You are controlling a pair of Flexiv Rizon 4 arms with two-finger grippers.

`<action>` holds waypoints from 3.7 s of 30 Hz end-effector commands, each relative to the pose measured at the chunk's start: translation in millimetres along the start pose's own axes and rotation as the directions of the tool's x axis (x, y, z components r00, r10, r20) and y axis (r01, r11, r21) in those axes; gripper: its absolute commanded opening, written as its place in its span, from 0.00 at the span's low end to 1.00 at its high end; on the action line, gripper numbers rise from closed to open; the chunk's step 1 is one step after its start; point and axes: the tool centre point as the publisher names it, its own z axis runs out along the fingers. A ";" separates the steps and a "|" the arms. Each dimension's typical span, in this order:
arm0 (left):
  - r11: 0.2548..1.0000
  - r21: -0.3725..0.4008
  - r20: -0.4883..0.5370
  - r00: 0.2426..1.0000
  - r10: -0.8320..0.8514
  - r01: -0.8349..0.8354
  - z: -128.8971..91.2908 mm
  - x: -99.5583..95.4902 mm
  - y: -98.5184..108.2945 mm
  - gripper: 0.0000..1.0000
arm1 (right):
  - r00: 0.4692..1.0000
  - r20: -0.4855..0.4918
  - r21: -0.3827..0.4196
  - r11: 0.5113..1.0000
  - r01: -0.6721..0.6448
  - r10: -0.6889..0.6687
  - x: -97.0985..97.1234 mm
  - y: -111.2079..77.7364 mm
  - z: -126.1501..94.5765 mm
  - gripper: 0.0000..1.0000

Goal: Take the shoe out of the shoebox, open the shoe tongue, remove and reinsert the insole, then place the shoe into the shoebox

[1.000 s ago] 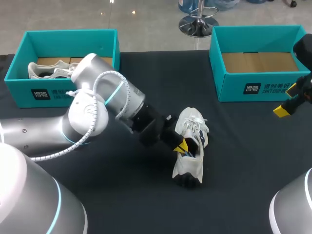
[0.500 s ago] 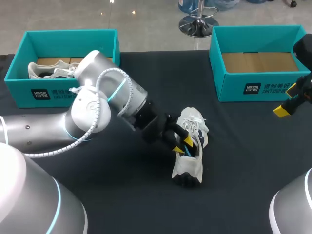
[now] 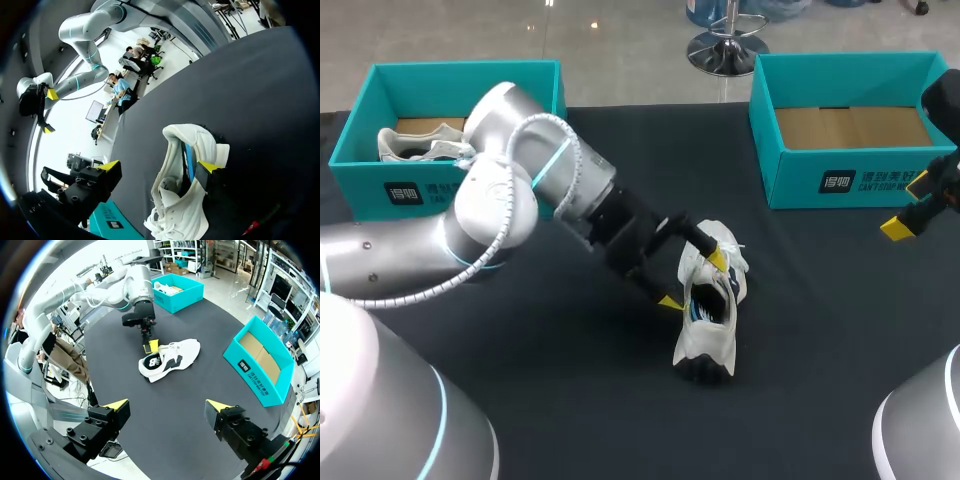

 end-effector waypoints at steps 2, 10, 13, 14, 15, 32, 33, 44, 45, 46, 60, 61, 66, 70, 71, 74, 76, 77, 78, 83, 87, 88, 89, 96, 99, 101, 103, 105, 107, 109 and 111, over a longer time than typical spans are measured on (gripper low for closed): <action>0.999 0.024 -0.179 0.984 -0.028 0.033 -13.9 -9.5 -2.2 1.00 | 1.000 -0.003 0.006 1.000 0.000 0.000 -2.1 2.4 0.5 1.00; 0.999 -0.032 -0.335 0.941 -0.044 0.036 -27.4 2.6 -13.2 1.00 | 1.000 -0.003 0.006 1.000 0.000 0.000 -2.1 2.4 0.5 1.00; 0.999 -0.032 -0.335 0.941 -0.044 0.036 -27.4 2.6 -13.2 1.00 | 1.000 -0.003 0.006 1.000 0.000 0.000 -2.1 2.4 0.5 1.00; 0.999 -0.032 -0.335 0.941 -0.044 0.036 -27.4 2.6 -13.2 1.00 | 1.000 -0.003 0.006 1.000 0.000 0.000 -2.1 2.4 0.5 1.00; 0.999 -0.032 -0.335 0.941 -0.044 0.036 -27.4 2.6 -13.2 1.00 | 1.000 -0.003 0.006 1.000 0.000 0.000 -2.1 2.4 0.5 1.00; 0.995 -0.095 -0.470 0.881 -0.058 0.015 -13.5 5.3 -5.8 0.25 | 1.000 -0.003 0.006 1.000 0.000 0.000 -2.1 2.4 0.5 1.00; 0.996 -0.086 -0.471 0.880 -0.058 0.019 -13.0 5.5 -5.9 0.00 | 1.000 -0.003 0.006 1.000 0.000 0.000 -2.1 2.4 0.5 1.00; 0.996 -0.080 -0.541 0.838 -0.070 0.031 -1.4 18.9 -1.7 0.00 | 1.000 -0.003 0.006 1.000 0.000 0.000 -2.1 2.4 0.5 1.00; 0.997 -0.076 -0.548 0.834 -0.068 0.032 0.8 21.1 -2.3 0.00 | 1.000 -0.003 0.006 1.000 0.000 0.000 -2.1 2.4 0.5 1.00; 0.997 -0.072 -0.555 0.829 -0.064 0.028 3.1 23.2 -3.3 0.00 | 1.000 -0.003 0.006 1.000 0.000 0.000 -2.1 2.4 0.5 1.00; 0.997 -0.070 -0.589 0.805 -0.068 0.033 17.8 34.4 0.4 0.00 | 1.000 -0.003 0.006 1.000 0.000 0.000 -2.1 2.4 0.5 1.00; 0.997 -0.071 -0.588 0.806 -0.066 0.030 17.6 33.4 0.5 0.00 | 1.000 -0.003 0.006 1.000 0.000 0.000 -2.1 2.4 0.5 1.00; 0.997 -0.075 -0.593 0.803 -0.060 0.019 20.0 32.9 1.0 0.00 | 1.000 -0.003 0.006 1.000 0.000 0.000 -2.1 2.4 0.5 1.00; 0.997 -0.072 -0.604 0.795 -0.053 0.012 24.1 37.8 -0.9 0.00 | 1.000 -0.003 0.006 1.000 0.000 0.000 -2.1 2.4 0.5 1.00; 0.997 -0.071 -0.606 0.793 -0.053 0.013 24.7 38.9 -1.0 0.00 | 1.000 -0.003 0.006 1.000 0.000 0.000 -2.1 2.4 0.5 1.00; 0.997 -0.072 -0.614 0.788 -0.055 0.013 26.4 43.1 0.6 0.00 | 1.000 -0.003 0.006 1.000 0.000 0.000 -2.1 2.4 0.5 1.00; 0.997 -0.082 -0.621 0.782 -0.058 0.009 27.8 45.4 2.6 0.00 | 1.000 -0.003 0.006 1.000 0.000 0.000 -2.1 2.4 0.5 1.00; 0.997 -0.082 -0.621 0.782 -0.058 0.009 28.5 46.0 3.1 0.00 | 1.000 -0.003 0.006 1.000 0.000 0.000 -2.1 2.4 0.5 1.00; 0.997 -0.081 -0.624 0.780 -0.056 0.006 29.2 46.3 3.4 0.00 | 1.000 -0.003 0.006 1.000 0.000 0.000 -2.1 2.4 0.5 1.00; 0.997 -0.079 -0.642 0.766 -0.032 -0.024 33.6 47.3 3.0 0.00 | 1.000 -0.003 0.006 1.000 0.000 0.000 -2.1 2.4 0.5 1.00; 0.997 -0.070 -0.649 0.761 -0.012 -0.044 33.3 42.2 1.4 0.00 | 1.000 -0.003 0.006 1.000 0.000 0.000 -2.1 2.4 0.5 1.00; 0.996 -0.070 -0.654 0.756 -0.004 -0.056 32.9 41.1 1.3 0.00 | 1.000 -0.003 0.006 1.000 0.000 0.000 -2.1 2.4 0.5 1.00; 0.996 -0.069 -0.658 0.753 0.003 -0.064 32.5 40.3 1.2 0.00 | 1.000 -0.003 0.006 1.000 0.000 0.000 -2.1 2.4 0.5 1.00; 0.992 -0.061 -0.693 0.720 0.040 -0.113 38.2 47.7 0.0 0.00 | 1.000 -0.003 0.006 1.000 0.000 0.000 -2.1 2.4 0.5 1.00; 0.992 -0.057 -0.700 0.713 0.043 -0.117 45.0 54.2 1.3 0.00 | 1.000 -0.003 0.006 1.000 0.000 0.000 -2.1 2.4 0.5 1.00; 0.991 -0.056 -0.699 0.714 0.046 -0.120 50.1 57.4 3.1 0.00 | 1.000 -0.003 0.006 1.000 0.000 0.000 -2.1 2.4 0.5 1.00; 0.990 -0.051 -0.698 0.714 0.059 -0.132 56.5 61.3 5.3 0.00 | 1.000 -0.003 0.006 1.000 0.000 0.000 -2.1 2.4 0.5 1.00; 0.987 -0.052 -0.703 0.708 0.073 -0.154 62.8 65.5 6.9 0.00 | 1.000 -0.003 0.006 1.000 0.000 0.000 -2.1 2.4 0.5 1.00; 0.984 -0.049 -0.713 0.696 0.085 -0.171 70.0 71.4 7.8 0.00 | 1.000 -0.003 0.006 1.000 0.000 0.000 -2.1 2.4 0.5 1.00; 0.982 -0.045 -0.723 0.684 0.094 -0.183 75.9 75.7 8.7 0.00 | 1.000 -0.003 0.006 1.000 0.000 0.000 -2.1 2.4 0.5 1.00; 0.979 -0.048 -0.731 0.675 0.100 -0.198 78.6 76.8 9.5 0.00 | 1.000 -0.003 0.006 1.000 0.000 0.000 -2.1 2.4 0.5 1.00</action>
